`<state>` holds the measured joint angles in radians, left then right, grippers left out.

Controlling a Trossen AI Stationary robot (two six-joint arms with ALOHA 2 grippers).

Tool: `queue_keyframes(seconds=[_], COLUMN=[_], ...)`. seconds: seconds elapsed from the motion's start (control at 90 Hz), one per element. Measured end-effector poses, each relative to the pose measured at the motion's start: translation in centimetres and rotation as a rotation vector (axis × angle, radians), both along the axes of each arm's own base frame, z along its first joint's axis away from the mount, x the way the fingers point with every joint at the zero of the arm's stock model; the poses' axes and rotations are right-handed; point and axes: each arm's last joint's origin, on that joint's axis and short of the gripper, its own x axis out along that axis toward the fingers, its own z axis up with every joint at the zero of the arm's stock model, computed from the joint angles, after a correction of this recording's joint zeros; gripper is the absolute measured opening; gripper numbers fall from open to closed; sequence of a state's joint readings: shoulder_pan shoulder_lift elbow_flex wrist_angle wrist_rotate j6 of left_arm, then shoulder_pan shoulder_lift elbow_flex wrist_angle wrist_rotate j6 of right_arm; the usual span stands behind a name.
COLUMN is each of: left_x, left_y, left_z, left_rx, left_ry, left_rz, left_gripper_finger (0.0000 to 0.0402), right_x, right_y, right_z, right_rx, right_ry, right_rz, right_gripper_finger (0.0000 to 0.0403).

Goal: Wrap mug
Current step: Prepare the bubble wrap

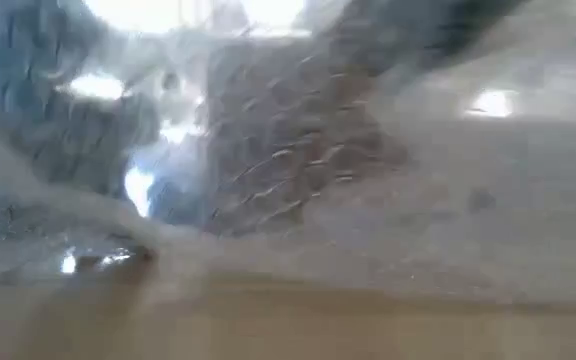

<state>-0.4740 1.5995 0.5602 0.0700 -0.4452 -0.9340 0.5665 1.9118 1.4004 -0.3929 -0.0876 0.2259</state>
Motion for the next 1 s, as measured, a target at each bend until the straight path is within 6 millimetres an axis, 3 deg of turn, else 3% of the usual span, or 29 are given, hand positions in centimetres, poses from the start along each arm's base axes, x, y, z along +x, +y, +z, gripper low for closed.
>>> queue_keyframes(seconds=[0.144,0.344,0.533,0.622,0.8,1.0], left_x=[0.0,0.1,0.2,0.2,0.2,0.2], left_y=[0.0,0.1,0.2,0.2,0.3,0.2], left_z=[0.0,0.1,0.1,0.1,0.2,0.1], left_rx=[-0.002,-0.011,-0.013,-0.014,-0.013,-0.012], left_ry=[-0.002,-0.006,-0.009,-0.01,-0.011,-0.011], left_rz=[-0.001,0.002,-0.002,-0.003,-0.004,-0.004], left_gripper_finger=[0.0075,0.0075,0.0075,0.0075,0.0075,0.0075], right_x=[-1.1,-1.4,0.1,1.8,4.9,5.5], right_y=[1.1,-0.8,-2.9,-4.1,-8.4,-12.2], right_z=[1.1,6.5,8.5,7.5,3.2,-1.2], right_rx=[-0.058,-0.309,-0.459,-0.45,-0.492,-0.462], right_ry=[0.013,-0.039,-0.199,-0.204,-0.058,0.239], right_rz=[0.017,-0.1,-0.211,-0.24,-0.299,-0.28], right_gripper_finger=[0.0018,0.0018,0.0018,0.0018,0.0018,0.0018])
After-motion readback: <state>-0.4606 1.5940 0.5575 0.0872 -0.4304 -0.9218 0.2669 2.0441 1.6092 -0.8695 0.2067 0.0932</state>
